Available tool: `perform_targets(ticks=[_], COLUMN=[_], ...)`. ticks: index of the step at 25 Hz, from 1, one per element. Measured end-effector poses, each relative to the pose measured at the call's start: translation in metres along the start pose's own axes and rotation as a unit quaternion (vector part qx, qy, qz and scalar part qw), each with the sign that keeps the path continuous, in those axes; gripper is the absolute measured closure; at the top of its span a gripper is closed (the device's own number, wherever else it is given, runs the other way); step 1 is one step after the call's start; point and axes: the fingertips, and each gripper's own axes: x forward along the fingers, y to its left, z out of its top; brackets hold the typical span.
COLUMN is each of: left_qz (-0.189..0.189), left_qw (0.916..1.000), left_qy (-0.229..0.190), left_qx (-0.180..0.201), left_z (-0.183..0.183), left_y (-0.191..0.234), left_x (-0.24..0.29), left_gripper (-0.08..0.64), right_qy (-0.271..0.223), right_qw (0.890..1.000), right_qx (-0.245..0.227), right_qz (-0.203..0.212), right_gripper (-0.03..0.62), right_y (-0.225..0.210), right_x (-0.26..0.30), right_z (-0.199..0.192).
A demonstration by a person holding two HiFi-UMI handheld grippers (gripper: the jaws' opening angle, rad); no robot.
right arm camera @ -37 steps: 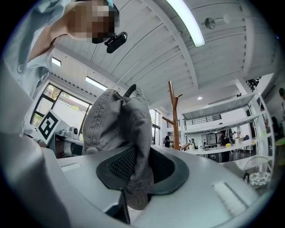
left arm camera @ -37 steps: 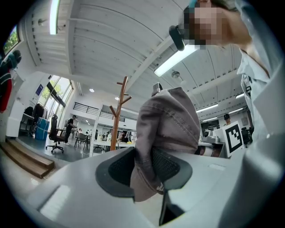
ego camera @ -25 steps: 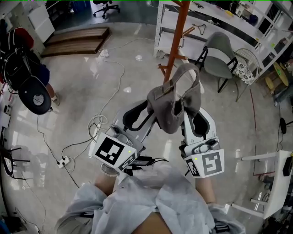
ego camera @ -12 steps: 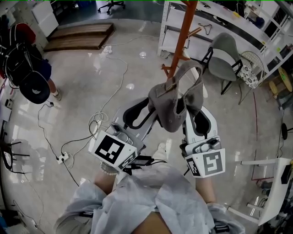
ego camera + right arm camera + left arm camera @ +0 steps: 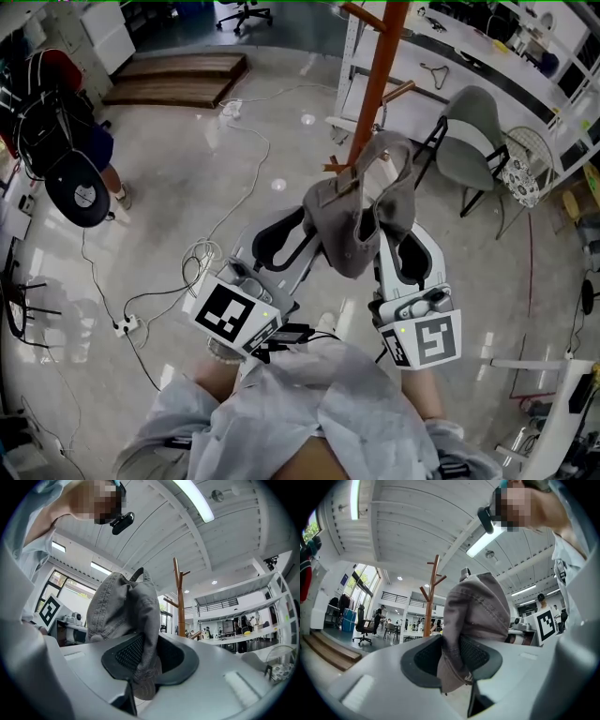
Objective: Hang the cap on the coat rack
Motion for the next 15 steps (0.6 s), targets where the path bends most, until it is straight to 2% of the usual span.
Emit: perform_targets(ticks=[15], left_qz=[0.062], left_qw=[0.9981], left_qy=[-0.001], left_qx=[0.005], left_z=[-0.01], left_y=[0.008], left_x=[0.071], left_gripper=[0.437], right_qy=[0.001], right_qw=[0.998], right_qx=[0.014], right_qz=[0.061], right_gripper=[0.506], right_y=[-0.072], right_x=[0.037], right_z=[-0.013])
